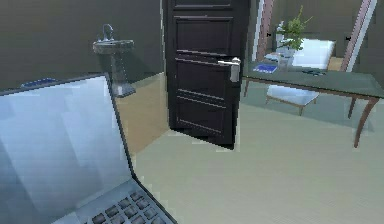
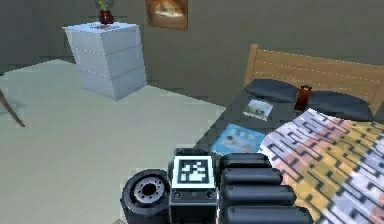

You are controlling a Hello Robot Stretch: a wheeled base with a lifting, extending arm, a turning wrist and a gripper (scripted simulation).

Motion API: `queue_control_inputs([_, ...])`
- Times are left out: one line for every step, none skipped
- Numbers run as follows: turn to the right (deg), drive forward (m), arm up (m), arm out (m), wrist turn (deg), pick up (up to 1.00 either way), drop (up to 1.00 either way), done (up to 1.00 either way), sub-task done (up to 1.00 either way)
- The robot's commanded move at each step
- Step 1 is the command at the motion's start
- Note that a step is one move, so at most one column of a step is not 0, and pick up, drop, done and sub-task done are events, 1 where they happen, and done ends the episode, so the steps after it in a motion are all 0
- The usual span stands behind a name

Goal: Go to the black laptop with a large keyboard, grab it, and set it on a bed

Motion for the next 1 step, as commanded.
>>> queue_control_inputs([6.0, 0.00, 0.00, 0.00, 0.0, 0.00, 0.00, 0.00, 0.00])
